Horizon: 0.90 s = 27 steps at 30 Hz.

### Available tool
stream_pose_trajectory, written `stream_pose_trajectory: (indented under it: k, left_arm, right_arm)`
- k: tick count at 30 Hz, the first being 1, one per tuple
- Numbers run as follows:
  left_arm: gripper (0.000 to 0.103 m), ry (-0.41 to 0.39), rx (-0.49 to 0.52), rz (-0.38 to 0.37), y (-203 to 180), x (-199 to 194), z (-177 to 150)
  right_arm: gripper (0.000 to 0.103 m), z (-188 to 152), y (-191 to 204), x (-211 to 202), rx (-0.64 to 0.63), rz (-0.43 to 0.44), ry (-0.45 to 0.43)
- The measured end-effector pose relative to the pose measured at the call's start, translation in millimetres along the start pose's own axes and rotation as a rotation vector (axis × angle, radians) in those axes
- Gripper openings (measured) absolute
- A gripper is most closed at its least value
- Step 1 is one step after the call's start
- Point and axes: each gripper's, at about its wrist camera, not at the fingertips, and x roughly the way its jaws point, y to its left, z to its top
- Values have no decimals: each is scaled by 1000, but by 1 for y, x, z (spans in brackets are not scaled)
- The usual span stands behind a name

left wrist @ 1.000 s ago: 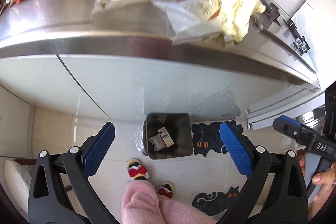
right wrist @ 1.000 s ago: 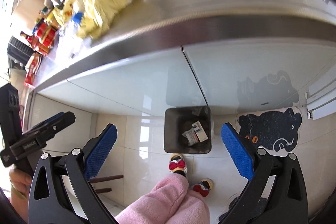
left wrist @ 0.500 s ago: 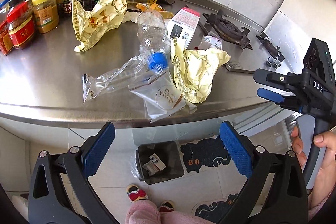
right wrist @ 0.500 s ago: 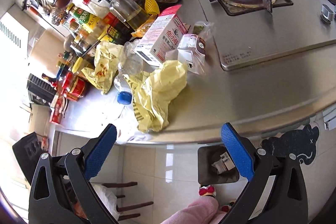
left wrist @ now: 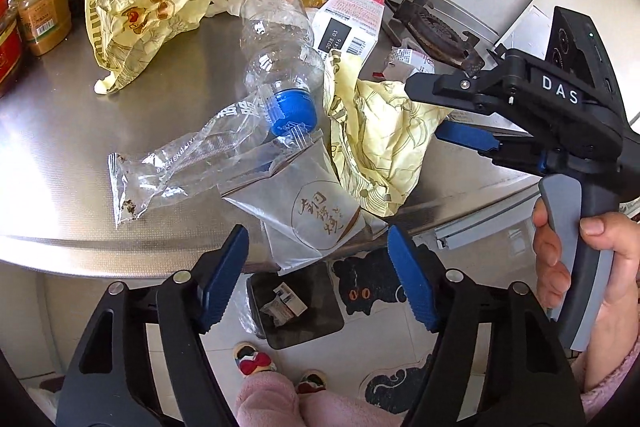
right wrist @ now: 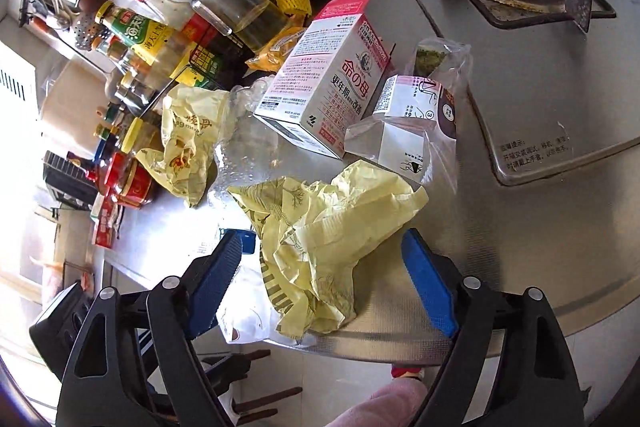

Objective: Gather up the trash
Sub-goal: 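Grasp the clear plastic bag with left gripper while right gripper grasps the crumpled yellow wrapper, then lower bag and yellow wrapper over the bin and open both grippers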

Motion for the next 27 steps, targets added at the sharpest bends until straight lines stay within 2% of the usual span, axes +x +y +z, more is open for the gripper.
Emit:
stream_pose_trajectory:
  k: [1, 3, 4, 5, 6, 9, 11, 12, 13, 20, 27]
  left_arm:
    - [52, 5, -2, -7, 2, 2, 1]
    - [41, 20, -2, -10, 5, 6, 2]
    - [40, 24, -1, -10, 7, 7, 2]
    - [40, 25, 0, -14, 9, 8, 2]
    - [37, 27, -1, -17, 10, 8, 3]
    - [24, 21, 7, -12, 14, 7, 3]
    - [20, 22, 8, -13, 16, 7, 5]
    - [10, 18, 12, -5, 16, 6, 5]
    - [4, 15, 17, 0, 14, 5, 6]
    - [3, -49, 40, 15, -2, -25, 0]
    - [3, -84, 67, 14, -33, -58, -30]
  right_arm:
    - [76, 1, -1, 3, 3, -2, 4]
    - [65, 2, -3, 8, 8, -1, 15]
    - [62, 2, -3, 11, 4, -2, 20]
    - [52, 2, -3, 13, -2, -5, 23]
    - [43, 2, -3, 14, -5, -1, 20]
    - [29, 2, 2, 12, -30, 8, 7]
    - [25, 1, 7, 7, -55, -4, -12]
    - [25, 0, 8, 5, -65, -8, -20]
    - [24, 0, 9, 1, -69, -5, -28]
    - [24, -16, 5, -36, -70, 9, -72]
    - [24, -56, -6, -86, -83, -9, -110]
